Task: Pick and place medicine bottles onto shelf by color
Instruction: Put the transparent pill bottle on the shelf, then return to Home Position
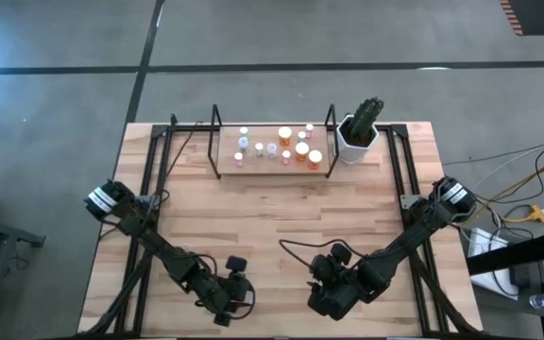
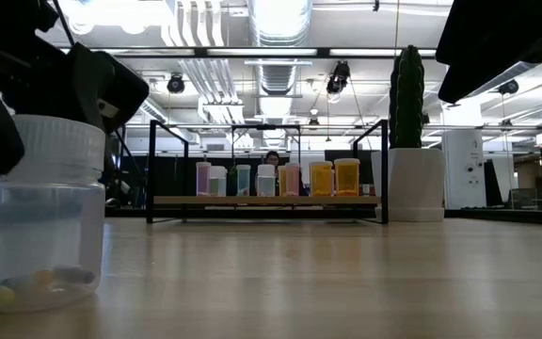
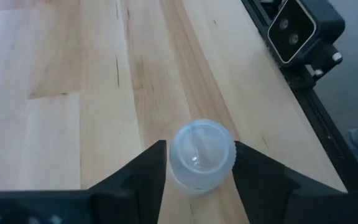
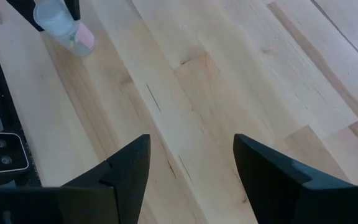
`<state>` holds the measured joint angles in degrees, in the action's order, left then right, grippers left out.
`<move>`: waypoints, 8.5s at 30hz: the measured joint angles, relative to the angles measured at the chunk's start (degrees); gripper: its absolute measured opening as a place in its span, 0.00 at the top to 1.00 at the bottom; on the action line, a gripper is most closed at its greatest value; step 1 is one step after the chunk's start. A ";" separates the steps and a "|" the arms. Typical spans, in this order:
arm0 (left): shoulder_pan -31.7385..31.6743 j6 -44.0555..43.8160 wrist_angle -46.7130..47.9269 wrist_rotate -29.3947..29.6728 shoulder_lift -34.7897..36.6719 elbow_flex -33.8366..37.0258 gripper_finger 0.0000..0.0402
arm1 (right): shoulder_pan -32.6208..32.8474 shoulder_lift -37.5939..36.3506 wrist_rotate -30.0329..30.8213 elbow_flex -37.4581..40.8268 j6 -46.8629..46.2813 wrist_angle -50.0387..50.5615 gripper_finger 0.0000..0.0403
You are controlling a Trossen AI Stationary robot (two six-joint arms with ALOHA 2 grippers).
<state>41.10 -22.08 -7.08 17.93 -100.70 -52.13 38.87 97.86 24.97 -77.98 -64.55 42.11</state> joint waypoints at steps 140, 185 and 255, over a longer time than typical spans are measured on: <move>-55.61 2.93 16.73 -25.18 48.69 -4.37 0.27 | -26.86 -58.96 -29.52 38.56 43.45 -41.07 0.97; -55.58 -16.52 8.17 -22.58 45.29 -1.93 0.27 | -42.43 -97.82 -35.22 77.32 55.25 -49.95 0.97; -51.99 7.76 4.48 -17.60 99.44 51.69 0.27 | -46.16 -95.17 -29.40 77.24 48.04 -43.69 0.97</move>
<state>-10.89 -14.31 -2.59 0.33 -1.26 -0.45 -7.29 2.70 -4.43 -0.73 -16.51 -1.58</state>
